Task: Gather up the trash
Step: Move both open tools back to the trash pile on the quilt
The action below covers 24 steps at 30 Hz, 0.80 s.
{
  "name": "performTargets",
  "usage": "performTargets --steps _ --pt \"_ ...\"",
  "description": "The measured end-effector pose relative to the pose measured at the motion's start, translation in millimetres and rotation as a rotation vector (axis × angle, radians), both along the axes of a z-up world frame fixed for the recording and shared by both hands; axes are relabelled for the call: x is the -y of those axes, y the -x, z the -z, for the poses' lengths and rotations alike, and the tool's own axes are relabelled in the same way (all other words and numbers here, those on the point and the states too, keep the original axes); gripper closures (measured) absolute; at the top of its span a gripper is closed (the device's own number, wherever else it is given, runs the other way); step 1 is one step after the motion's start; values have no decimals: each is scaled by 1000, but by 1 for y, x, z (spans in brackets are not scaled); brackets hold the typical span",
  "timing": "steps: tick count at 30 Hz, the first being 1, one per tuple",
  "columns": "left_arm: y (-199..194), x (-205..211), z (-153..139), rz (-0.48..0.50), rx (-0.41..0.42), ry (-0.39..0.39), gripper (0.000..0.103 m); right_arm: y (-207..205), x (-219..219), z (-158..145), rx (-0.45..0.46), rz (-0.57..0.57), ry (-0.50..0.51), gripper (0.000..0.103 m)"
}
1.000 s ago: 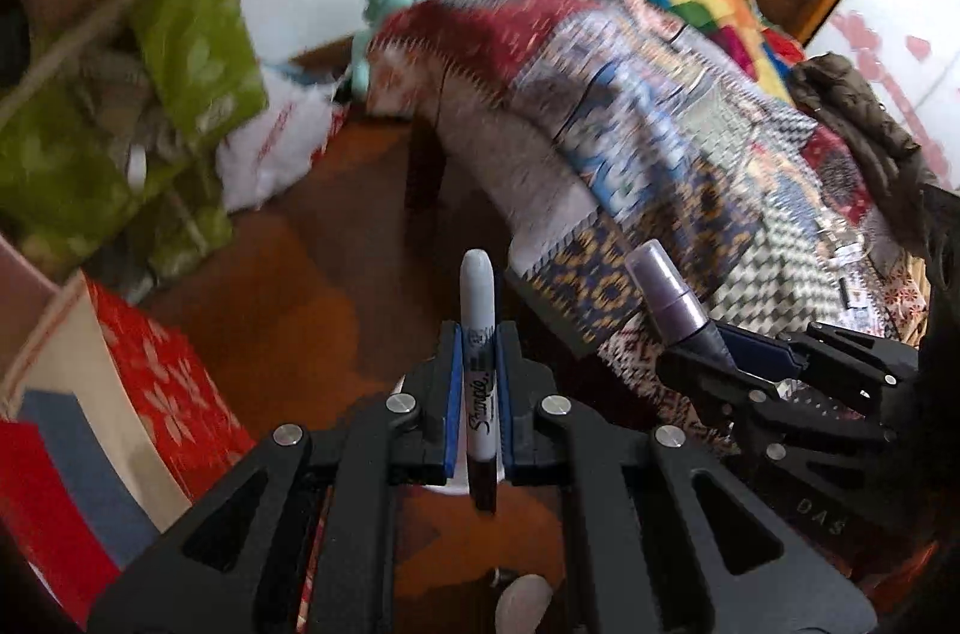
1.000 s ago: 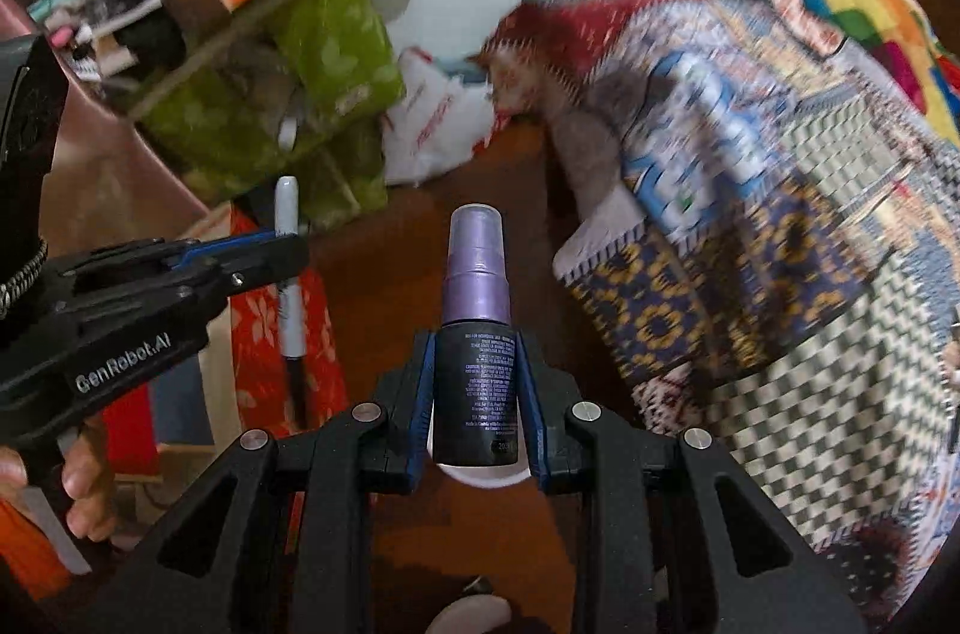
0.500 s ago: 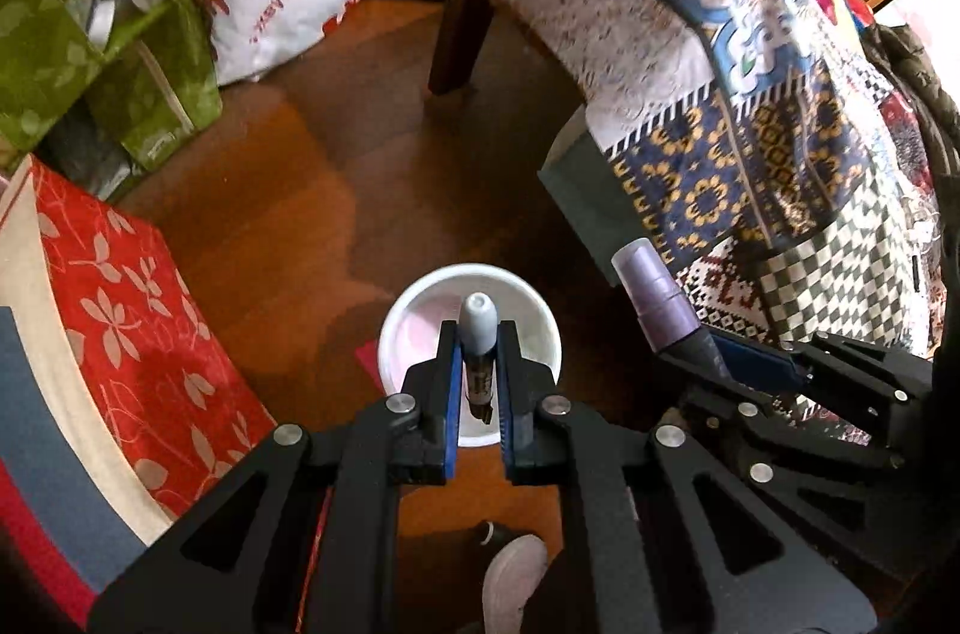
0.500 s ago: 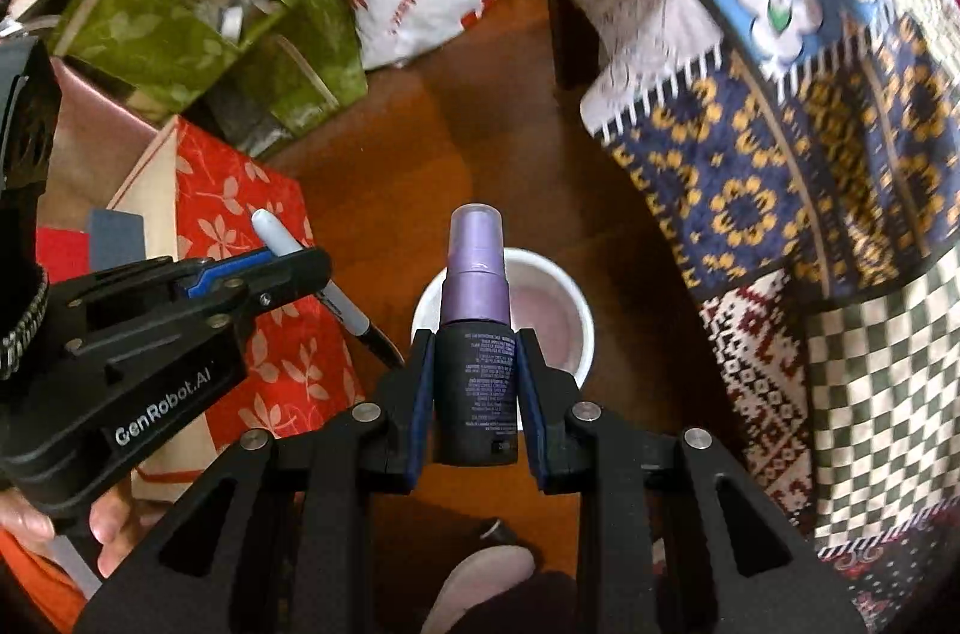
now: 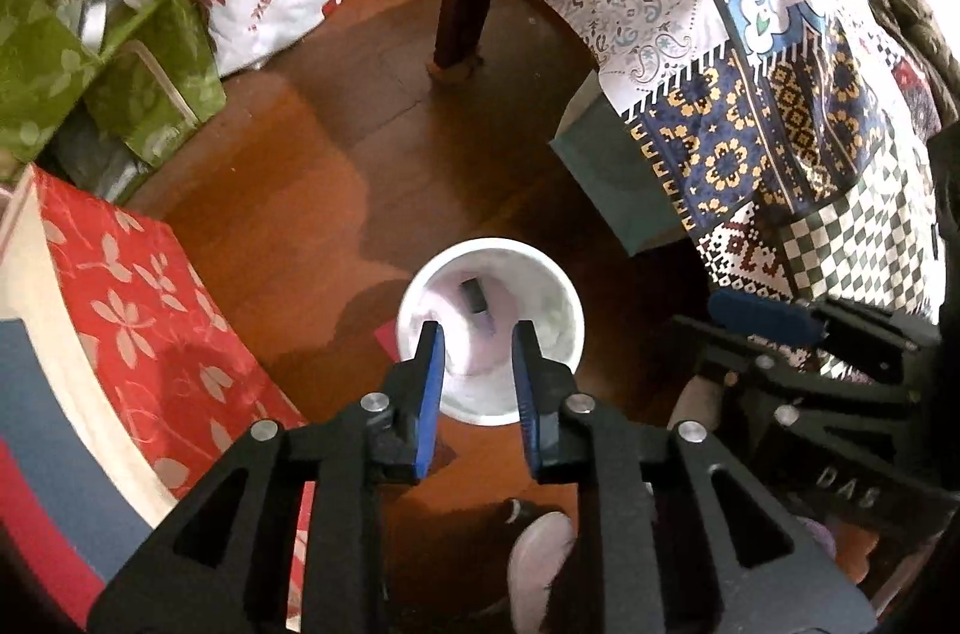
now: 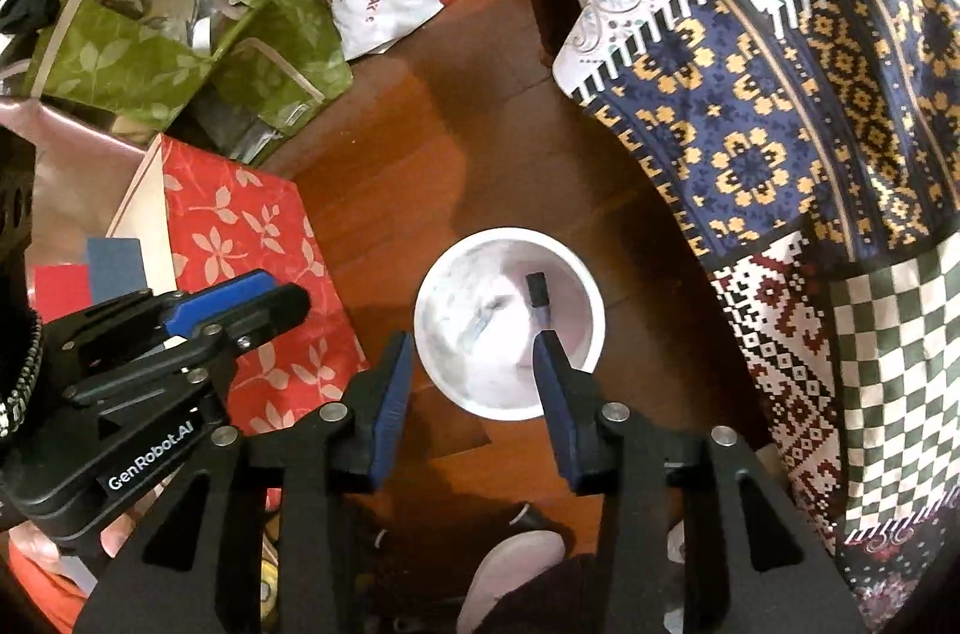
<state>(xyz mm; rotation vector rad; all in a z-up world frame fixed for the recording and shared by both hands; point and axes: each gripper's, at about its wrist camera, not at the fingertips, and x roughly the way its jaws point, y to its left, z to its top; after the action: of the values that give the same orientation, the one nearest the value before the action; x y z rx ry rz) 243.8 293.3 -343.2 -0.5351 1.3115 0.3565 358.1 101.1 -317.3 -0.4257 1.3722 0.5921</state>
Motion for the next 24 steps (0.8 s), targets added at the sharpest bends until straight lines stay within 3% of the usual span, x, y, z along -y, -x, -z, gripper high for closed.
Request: performTargets --steps 8,24 --pt "3 7 -50 18 80 -87 80 11 13 -41 90 -32 -34 65" --pt "0 68 -190 84 346 -258 79 50 59 -185 431 -73 -188 65"
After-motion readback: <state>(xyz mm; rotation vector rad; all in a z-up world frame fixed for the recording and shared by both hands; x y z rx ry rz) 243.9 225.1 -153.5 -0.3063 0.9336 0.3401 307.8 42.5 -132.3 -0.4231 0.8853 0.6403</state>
